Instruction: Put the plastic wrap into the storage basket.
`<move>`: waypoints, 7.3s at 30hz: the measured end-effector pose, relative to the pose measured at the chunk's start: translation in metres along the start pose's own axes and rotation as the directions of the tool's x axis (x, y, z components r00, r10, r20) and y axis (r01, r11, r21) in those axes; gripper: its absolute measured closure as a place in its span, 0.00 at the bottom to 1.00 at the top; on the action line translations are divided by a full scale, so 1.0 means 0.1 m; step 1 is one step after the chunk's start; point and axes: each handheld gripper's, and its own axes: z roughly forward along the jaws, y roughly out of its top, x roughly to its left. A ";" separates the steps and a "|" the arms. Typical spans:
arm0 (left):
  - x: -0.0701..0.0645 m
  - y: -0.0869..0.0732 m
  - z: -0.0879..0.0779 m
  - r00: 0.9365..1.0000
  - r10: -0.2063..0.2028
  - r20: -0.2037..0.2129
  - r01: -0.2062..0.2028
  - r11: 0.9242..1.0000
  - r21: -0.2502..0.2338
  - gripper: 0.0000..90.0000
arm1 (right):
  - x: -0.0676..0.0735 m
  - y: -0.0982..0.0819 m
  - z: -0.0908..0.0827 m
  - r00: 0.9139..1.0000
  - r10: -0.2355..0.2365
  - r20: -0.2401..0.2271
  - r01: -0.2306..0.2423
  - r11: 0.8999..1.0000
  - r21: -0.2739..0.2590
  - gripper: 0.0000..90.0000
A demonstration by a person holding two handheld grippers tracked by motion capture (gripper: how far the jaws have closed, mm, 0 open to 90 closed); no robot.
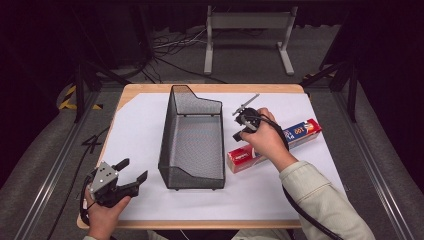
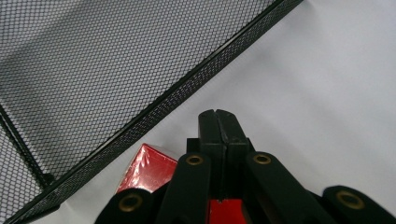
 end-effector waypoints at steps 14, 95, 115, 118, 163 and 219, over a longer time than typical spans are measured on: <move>0.00 0.00 0.00 1.000 -0.005 0.000 0.005 1.000 -0.001 0.28 | -0.03 -0.05 0.28 1.000 0.017 -0.017 -0.015 0.995 0.094 1.00; 0.00 0.00 0.01 1.000 -0.009 -0.014 0.009 1.000 0.000 0.28 | -0.63 -1.26 -0.59 0.984 0.162 0.075 -0.109 0.879 -0.465 1.00; -0.01 0.00 0.03 1.000 -0.011 -0.012 0.011 1.000 0.007 0.28 | -1.20 -1.78 -0.66 0.898 0.386 0.212 -0.230 0.821 -0.522 1.00; -0.01 0.00 0.02 1.000 -0.010 -0.012 0.010 1.000 0.008 0.28 | -1.25 -1.83 -0.66 0.881 0.405 0.247 -0.234 0.824 -0.516 1.00; 0.01 -0.01 0.01 1.000 -0.015 -0.014 0.015 1.000 0.004 0.28 | -1.32 -1.24 -0.04 0.910 0.324 0.259 -0.234 0.916 -0.325 1.00; 0.00 0.00 0.04 1.000 -0.013 -0.006 0.013 1.000 0.016 0.29 | 0.59 -0.97 -0.26 0.967 -0.244 -0.076 0.230 0.960 -0.158 1.00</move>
